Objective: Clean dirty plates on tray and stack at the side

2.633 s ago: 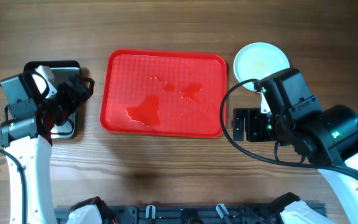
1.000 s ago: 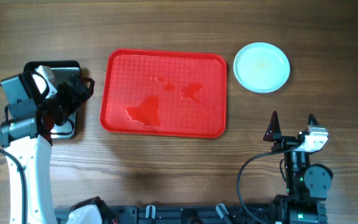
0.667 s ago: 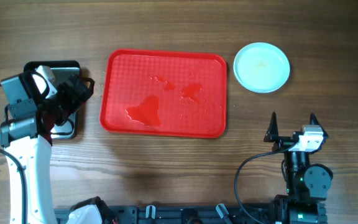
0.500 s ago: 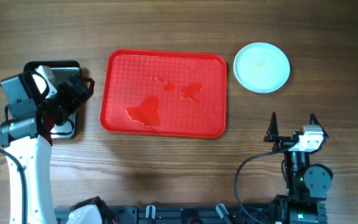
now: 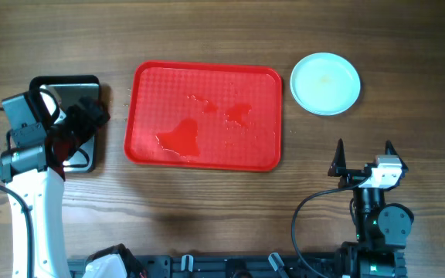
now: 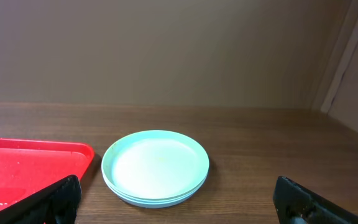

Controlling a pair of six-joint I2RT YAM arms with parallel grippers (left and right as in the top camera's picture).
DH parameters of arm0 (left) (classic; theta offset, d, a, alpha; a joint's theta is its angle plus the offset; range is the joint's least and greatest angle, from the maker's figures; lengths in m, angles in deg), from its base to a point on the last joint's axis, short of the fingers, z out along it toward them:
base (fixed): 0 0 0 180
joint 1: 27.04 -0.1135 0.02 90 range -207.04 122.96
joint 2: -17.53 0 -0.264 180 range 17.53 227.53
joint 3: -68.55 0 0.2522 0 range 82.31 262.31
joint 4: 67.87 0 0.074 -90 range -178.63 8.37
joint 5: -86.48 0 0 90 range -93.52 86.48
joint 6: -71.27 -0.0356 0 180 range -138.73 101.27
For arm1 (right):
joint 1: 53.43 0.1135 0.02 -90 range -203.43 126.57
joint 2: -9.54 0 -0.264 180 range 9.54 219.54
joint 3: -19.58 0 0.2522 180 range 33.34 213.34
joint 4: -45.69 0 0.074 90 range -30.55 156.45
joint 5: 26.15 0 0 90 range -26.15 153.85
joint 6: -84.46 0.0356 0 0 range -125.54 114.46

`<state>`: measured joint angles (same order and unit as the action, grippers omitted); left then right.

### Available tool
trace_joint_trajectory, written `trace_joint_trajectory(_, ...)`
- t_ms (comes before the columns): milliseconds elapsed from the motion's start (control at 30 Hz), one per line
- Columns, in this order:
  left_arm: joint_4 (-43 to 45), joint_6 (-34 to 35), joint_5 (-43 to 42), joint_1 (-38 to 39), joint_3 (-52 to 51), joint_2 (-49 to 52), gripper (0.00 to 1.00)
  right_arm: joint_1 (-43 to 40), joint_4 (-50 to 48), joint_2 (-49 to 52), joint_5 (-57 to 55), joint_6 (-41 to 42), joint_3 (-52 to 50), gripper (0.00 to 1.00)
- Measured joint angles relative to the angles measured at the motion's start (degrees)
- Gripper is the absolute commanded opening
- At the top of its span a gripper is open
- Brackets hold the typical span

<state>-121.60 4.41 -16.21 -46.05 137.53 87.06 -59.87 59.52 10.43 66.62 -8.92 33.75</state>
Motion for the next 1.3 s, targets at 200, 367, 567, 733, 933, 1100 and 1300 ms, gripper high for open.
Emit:
trace_joint_trajectory(200,-4.6,-0.1,5.8,1.5,-0.8,-0.9,1.0,0.0,0.0,0.0,0.0,0.0,0.0,1.0)
trace_joint_trajectory(367,5.7,-0.2,6.0,7.8,-17.6,-10.3,1.0,0.0,0.0,0.0,0.0,0.0,0.0,1.0)
trace_joint_trajectory(567,15.1,-0.2,5.5,11.0,-31.9,-26.8,1.0,0.0,0.0,-0.1,0.0,0.0,0.0,1.0)
trace_joint_trajectory(733,26.7,-0.1,2.4,11.2,-43.3,-35.4,1.0,0.0,0.0,-0.1,0.0,-0.2,0.0,1.0)
trace_joint_trajectory(933,31.4,-4.1,1.2,15.9,-50.6,-44.7,1.0,0.0,0.0,-0.1,0.0,-0.6,0.0,1.0)
trace_joint_trajectory(1100,32.5,-6.8,1.2,17.1,-52.5,-54.8,1.0,0.0,0.0,-0.1,0.0,-0.6,0.0,1.0)
trace_joint_trajectory(1300,37.2,-8.1,1.3,17.1,-53.4,-66.5,1.0,0.0,0.0,-0.1,0.0,-0.6,0.0,1.0)
